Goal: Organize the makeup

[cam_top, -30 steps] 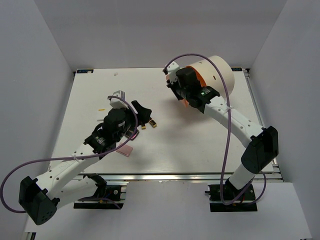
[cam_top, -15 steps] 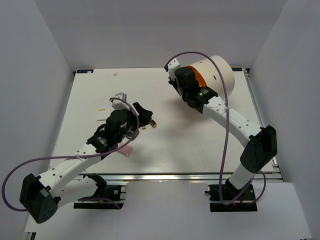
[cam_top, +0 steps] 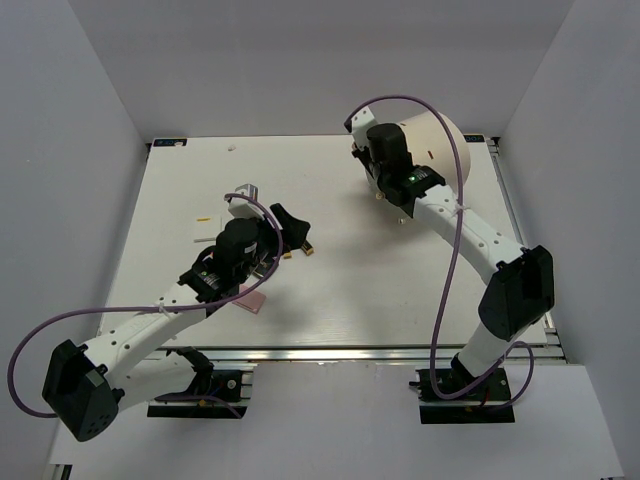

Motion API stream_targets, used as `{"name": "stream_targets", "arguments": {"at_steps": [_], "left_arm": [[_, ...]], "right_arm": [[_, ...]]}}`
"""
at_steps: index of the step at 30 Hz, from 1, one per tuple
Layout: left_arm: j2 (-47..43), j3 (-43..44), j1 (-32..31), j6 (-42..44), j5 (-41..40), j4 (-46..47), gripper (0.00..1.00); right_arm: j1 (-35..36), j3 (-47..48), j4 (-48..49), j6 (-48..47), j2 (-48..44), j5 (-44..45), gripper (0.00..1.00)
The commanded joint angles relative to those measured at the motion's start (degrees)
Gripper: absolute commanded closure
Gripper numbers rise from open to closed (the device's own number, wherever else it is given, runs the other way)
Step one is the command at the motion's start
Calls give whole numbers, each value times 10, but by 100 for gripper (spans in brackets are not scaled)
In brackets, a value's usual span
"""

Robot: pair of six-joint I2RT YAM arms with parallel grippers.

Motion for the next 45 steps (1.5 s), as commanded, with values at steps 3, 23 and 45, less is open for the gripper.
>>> {"name": "stream_targets", "arguments": {"at_steps": [3, 23, 45], "left_arm": [[6, 14, -1, -4, 10, 27, 7], [15, 14, -1, -9, 19, 31, 7], [56, 25, -1, -12, 57, 73, 7]], "right_arm": [[-2, 2, 63, -50, -18, 6, 78], [-14, -22, -54, -107, -49, -252, 70], [-67, 9, -15, -97, 38, -53, 80]]}}
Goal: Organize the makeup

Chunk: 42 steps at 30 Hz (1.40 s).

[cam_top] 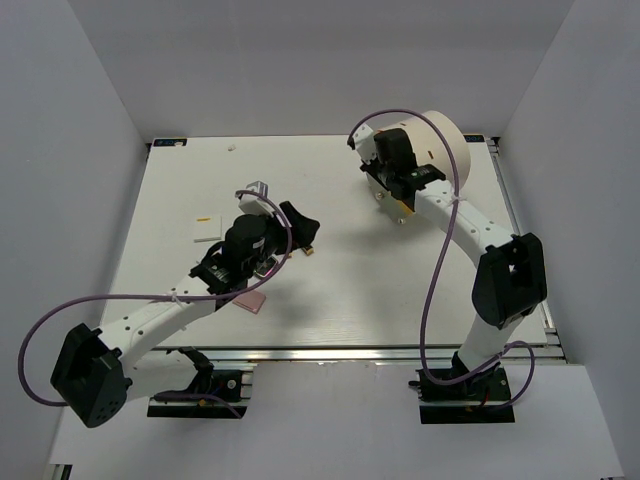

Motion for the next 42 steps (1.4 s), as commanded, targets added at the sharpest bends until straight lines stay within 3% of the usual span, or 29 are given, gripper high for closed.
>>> {"name": "stream_targets", "arguments": {"at_steps": [1, 11, 14, 17, 18, 20, 23, 25, 29, 32, 34, 42], "left_arm": [[16, 24, -1, -3, 28, 29, 7], [111, 74, -1, -18, 75, 96, 7], [150, 94, -1, -26, 92, 122, 8], [197, 120, -1, -41, 109, 151, 12], [221, 132, -1, -47, 110, 159, 12], [245, 145, -2, -64, 135, 183, 13], [286, 166, -1, -90, 153, 225, 13], [316, 186, -1, -109, 159, 250, 14], [371, 235, -1, -139, 166, 265, 15], [423, 278, -1, -170, 170, 287, 19], [450, 305, -1, -190, 172, 285, 25], [548, 399, 7, -250, 150, 279, 42]], "right_arm": [[-13, 30, 22, 2, 0, 26, 80], [-22, 26, 23, 5, -8, 24, 79], [-22, 42, -38, 5, -32, -74, 72], [-22, 47, -107, -27, -80, -244, 60], [-22, 47, -121, -38, -93, -318, 41], [-22, 53, -150, -45, -124, -383, 23], [-28, 51, -147, -3, -158, -404, 20], [-52, 38, -132, 28, -183, -414, 22], [-137, 1, -84, 136, -218, -486, 65], [-228, -45, -21, 237, -247, -569, 78], [-272, -78, 16, 270, -267, -599, 79], [-322, -157, 67, 281, -323, -650, 82]]}}
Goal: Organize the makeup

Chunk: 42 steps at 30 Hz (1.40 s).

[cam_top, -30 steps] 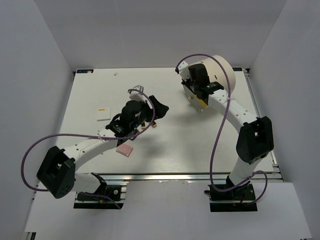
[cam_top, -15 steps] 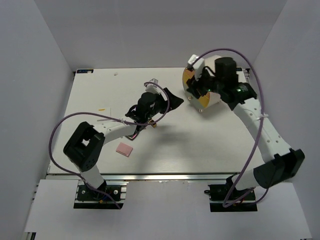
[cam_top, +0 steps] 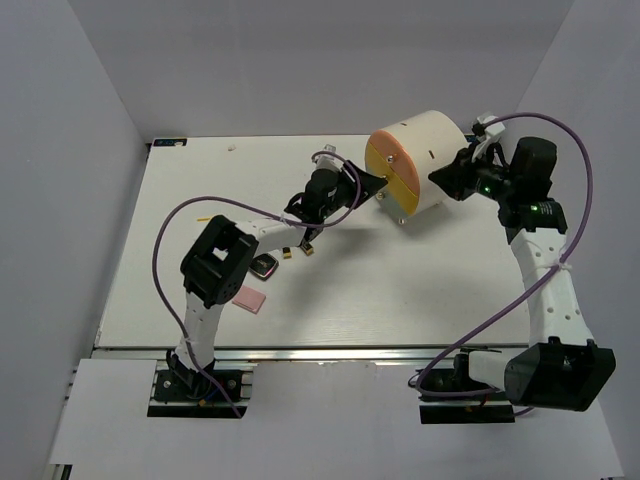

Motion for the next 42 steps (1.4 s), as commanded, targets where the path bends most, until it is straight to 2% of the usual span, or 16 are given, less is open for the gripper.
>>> {"name": "stream_targets", "arguments": {"at_steps": [1, 17, 28, 42], "left_arm": [[11, 38, 7, -34, -11, 9, 43], [104, 111, 21, -85, 2, 25, 46], [132, 144, 21, -101, 6, 28, 49], [162, 173, 22, -116, 16, 27, 62]], "right_arm": [[-20, -16, 63, 32, -39, -50, 83], [-40, -63, 91, 62, -62, -49, 81], [-40, -77, 90, 62, -65, -46, 80], [-42, -88, 87, 62, -72, -44, 80]]}}
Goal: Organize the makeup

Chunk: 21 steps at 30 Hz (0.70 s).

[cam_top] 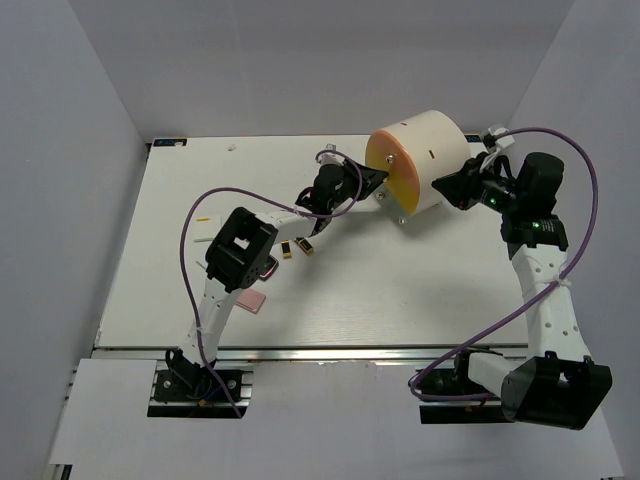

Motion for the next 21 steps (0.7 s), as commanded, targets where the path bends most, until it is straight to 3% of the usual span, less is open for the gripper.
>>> {"name": "stream_targets", "arguments": {"at_steps": [1, 7, 21], "left_arm": [[5, 29, 1, -2, 9, 7, 64], [-2, 22, 5, -1, 12, 17, 80], [-189, -210, 31, 67, -12, 43, 82]], "right_arm": [[-4, -3, 16, 2, -11, -5, 80], [-4, -5, 16, 2, -12, -5, 80], [-4, -21, 15, 2, -17, -7, 79]]}}
